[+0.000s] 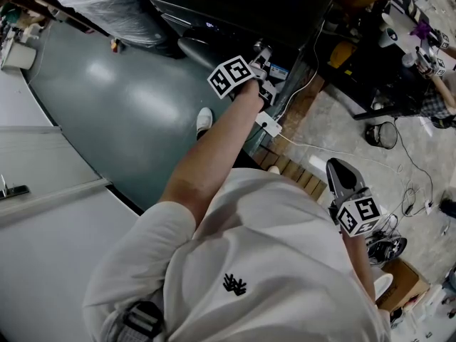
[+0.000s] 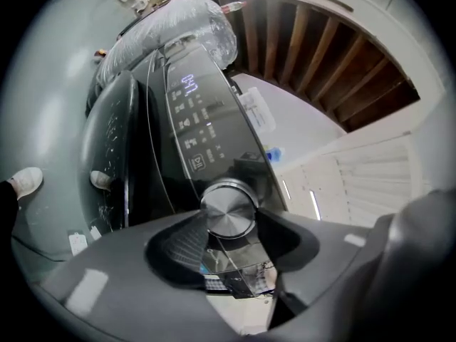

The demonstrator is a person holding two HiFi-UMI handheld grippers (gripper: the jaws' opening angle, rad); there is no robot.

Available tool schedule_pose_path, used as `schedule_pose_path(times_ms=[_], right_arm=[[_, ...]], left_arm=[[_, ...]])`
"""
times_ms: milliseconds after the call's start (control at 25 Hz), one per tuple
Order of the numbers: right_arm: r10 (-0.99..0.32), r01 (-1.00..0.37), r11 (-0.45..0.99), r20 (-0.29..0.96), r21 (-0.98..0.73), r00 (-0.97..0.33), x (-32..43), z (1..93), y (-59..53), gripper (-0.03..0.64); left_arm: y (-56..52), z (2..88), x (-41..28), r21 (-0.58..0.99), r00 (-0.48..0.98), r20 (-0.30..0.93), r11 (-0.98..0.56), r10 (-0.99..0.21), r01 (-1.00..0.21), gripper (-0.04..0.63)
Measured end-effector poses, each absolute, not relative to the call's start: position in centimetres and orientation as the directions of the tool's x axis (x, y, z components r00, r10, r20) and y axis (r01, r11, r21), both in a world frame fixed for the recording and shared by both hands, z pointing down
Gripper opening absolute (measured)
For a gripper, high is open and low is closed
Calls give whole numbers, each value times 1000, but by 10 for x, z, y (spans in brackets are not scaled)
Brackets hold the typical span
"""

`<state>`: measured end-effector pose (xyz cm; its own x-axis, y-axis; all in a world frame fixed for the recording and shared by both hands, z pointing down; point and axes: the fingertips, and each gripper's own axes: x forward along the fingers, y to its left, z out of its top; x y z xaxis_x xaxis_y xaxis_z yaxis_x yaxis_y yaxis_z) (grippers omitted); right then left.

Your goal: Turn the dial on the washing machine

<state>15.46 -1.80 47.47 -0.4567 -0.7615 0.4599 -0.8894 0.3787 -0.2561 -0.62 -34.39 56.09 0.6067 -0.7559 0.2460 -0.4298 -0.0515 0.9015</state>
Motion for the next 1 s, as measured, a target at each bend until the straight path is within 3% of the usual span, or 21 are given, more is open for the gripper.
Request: schedule_pose_path(times_ms=[280, 440, 640, 1000], right_arm=[[-767, -893, 374, 457, -251, -450, 154, 474, -14, 26], [-767, -893, 372, 458, -253, -449, 155, 472, -15, 26], [-766, -894, 368, 462, -255, -447, 156, 474, -15, 26], [-763, -892, 372, 462, -255, -451, 155, 476, -16, 26]], left_arm=[[-342, 561, -8, 902, 616, 241, -60, -750, -427, 265], [-341, 569, -6, 927, 626, 237, -20, -742, -375, 331], [-348, 572, -5, 947, 630, 218, 6, -745, -321, 347], [-348, 568, -6, 841, 616, 296, -107, -730, -530, 322]])
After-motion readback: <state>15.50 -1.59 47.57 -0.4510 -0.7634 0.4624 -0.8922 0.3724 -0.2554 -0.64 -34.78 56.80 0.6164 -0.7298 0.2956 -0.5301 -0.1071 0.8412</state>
